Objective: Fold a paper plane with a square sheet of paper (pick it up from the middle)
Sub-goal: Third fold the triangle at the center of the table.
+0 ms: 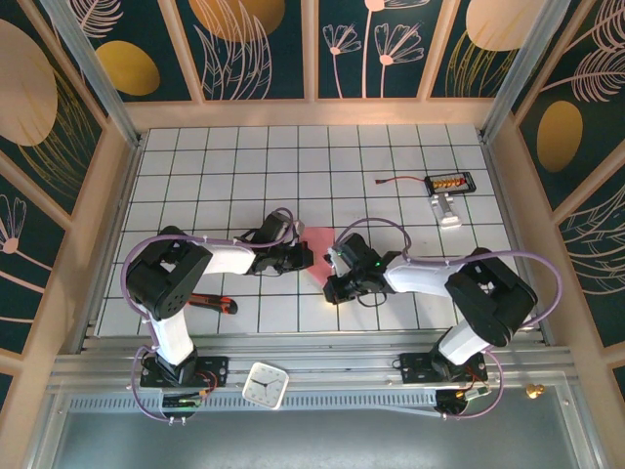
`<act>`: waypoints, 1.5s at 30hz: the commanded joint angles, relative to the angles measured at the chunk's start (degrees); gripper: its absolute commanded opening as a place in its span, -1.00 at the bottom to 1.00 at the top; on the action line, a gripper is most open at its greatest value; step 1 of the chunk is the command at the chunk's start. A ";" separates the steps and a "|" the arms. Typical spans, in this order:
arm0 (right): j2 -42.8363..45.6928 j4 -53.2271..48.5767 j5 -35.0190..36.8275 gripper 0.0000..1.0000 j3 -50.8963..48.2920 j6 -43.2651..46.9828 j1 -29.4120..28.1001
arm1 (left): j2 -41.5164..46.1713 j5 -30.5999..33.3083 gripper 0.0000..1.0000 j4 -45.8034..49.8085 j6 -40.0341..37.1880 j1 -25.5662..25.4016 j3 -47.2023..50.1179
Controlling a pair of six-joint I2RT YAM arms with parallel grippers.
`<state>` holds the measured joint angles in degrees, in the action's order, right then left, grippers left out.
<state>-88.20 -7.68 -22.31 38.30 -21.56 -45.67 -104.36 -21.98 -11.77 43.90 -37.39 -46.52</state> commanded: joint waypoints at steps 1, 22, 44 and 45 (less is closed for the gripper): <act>2.78 -3.92 -2.99 -1.00 3.47 1.38 2.98 | -2.49 5.11 -1.00 6.41 -1.49 0.73 0.65; -9.18 0.42 -5.30 -1.00 2.85 2.16 3.55 | -2.61 5.58 -1.00 7.81 -2.46 0.71 -0.69; 2.87 0.56 -11.02 -1.00 3.98 -0.16 5.43 | -2.85 5.99 -1.00 8.52 -3.46 0.73 -1.03; 2.14 1.34 -11.62 -1.00 4.43 -0.38 5.50 | -2.83 6.05 -1.00 8.52 -3.47 0.71 -1.03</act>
<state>-86.28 -8.73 -29.82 40.32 -21.41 -40.73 -104.53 -20.29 -9.15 41.95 -37.39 -48.21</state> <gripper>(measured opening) 0.057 0.056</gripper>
